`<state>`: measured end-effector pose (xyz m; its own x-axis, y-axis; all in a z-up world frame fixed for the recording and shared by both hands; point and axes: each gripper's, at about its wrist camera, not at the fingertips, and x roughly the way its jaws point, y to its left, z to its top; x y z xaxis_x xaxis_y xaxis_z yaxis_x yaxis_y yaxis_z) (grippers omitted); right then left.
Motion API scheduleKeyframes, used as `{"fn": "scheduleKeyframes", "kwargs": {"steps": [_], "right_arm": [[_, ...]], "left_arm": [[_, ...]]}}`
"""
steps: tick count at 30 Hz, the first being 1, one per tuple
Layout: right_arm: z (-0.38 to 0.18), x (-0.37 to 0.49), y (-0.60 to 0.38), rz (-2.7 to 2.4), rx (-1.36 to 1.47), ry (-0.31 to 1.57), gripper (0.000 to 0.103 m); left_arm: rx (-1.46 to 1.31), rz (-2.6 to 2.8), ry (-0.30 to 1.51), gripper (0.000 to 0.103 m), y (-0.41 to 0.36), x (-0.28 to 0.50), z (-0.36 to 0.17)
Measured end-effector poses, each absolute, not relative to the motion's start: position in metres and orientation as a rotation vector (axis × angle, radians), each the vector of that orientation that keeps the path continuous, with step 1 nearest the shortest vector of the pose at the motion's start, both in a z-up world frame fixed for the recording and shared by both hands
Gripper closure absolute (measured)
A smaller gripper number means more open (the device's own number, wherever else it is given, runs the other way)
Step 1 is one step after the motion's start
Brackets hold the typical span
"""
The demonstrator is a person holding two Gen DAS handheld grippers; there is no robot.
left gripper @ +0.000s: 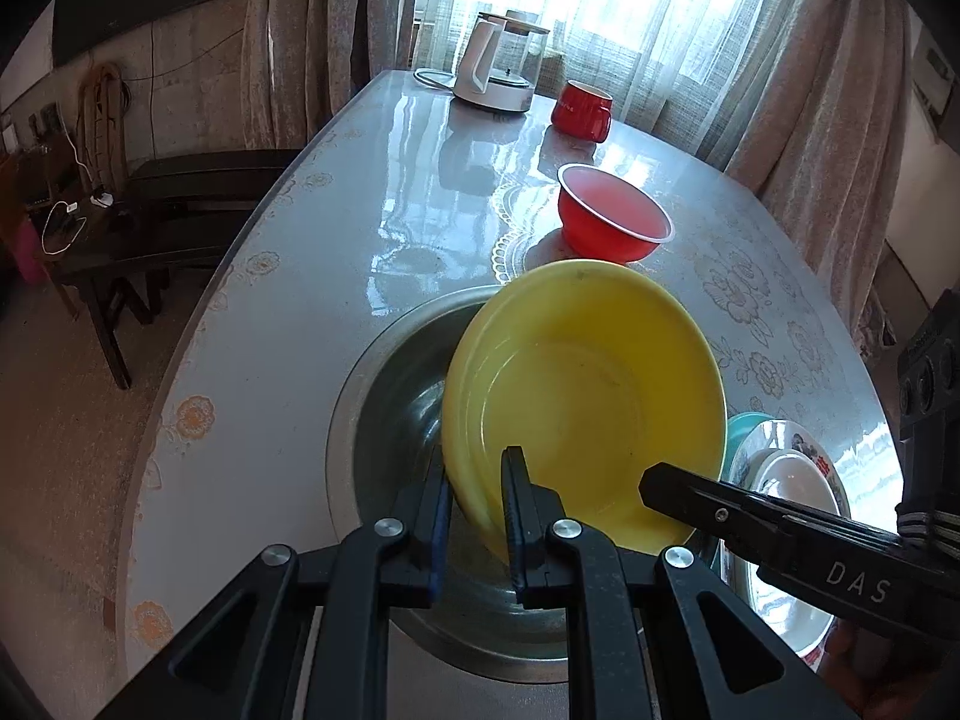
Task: Organize plates and bowls
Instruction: 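Lower the yellow bowl into the steel bowl and open the right gripper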
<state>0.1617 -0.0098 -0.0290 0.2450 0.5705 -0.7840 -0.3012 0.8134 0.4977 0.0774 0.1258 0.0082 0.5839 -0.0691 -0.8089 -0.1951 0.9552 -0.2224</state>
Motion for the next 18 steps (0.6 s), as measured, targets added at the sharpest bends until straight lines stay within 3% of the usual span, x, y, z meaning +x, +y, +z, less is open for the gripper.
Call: {"fn": "scheduleKeyframes", "kwargs": {"steps": [18], "right_arm": [[-0.031,0.160,-0.005,0.558,0.247,1.199,0.085]], "left_arm": [[-0.288,0.089,0.977,0.087,0.126,0.085,-0.009]]}}
